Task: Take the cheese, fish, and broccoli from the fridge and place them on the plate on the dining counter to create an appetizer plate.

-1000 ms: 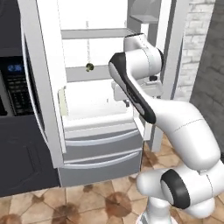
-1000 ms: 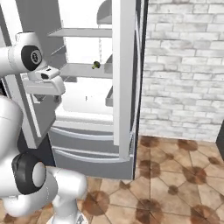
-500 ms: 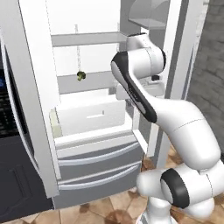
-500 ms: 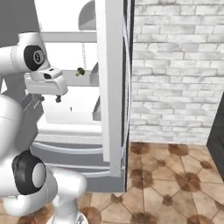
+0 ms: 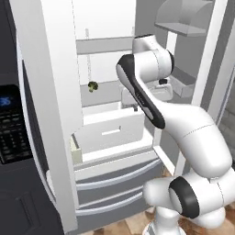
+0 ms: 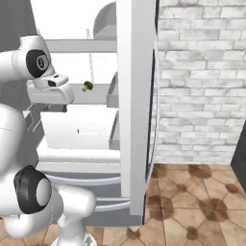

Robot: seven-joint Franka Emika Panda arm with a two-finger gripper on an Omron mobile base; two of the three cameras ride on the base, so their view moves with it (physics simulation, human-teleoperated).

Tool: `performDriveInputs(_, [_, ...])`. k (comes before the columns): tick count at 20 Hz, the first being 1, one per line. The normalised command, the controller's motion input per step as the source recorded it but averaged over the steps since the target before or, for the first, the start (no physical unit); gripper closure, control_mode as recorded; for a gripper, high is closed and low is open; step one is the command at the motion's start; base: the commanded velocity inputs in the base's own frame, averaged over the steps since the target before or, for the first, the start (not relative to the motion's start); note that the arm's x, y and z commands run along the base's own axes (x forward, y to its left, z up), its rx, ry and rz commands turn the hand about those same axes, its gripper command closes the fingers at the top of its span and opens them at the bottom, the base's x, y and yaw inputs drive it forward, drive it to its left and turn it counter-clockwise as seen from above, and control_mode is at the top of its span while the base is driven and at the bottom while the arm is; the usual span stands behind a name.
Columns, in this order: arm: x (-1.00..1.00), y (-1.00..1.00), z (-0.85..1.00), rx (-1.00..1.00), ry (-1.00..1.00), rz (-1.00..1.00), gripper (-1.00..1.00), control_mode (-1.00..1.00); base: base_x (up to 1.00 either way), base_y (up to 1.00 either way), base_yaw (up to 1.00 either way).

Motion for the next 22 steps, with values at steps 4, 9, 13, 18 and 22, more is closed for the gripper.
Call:
performDriveInputs(4, [0.00, 0.00, 0.00, 0.00, 0.00, 0.00, -1.00, 1.00, 0.85, 0.07, -0.01])
performDriveInputs(9, [0.00, 0.00, 0.00, 0.00, 0.00, 0.00, -1.00, 1.00, 0.82, 0.14, 0.00])
performDriveInputs(13, [0.24, 0.10, 0.00, 0.00, -0.01, 0.01, -1.00, -1.00, 0.33, 0.14, 0.00])
performDriveInputs(18, [0.04, 0.27, -0.20, -0.04, -0.28, 0.00, -1.00, -1.00, 0.00, 0.00, 0.00])
performDriveInputs(22, [-0.04, 0.28, -0.37, -0.08, -0.50, 0.00, -1.00, -1.00, 0.00, 0.00, 0.00])
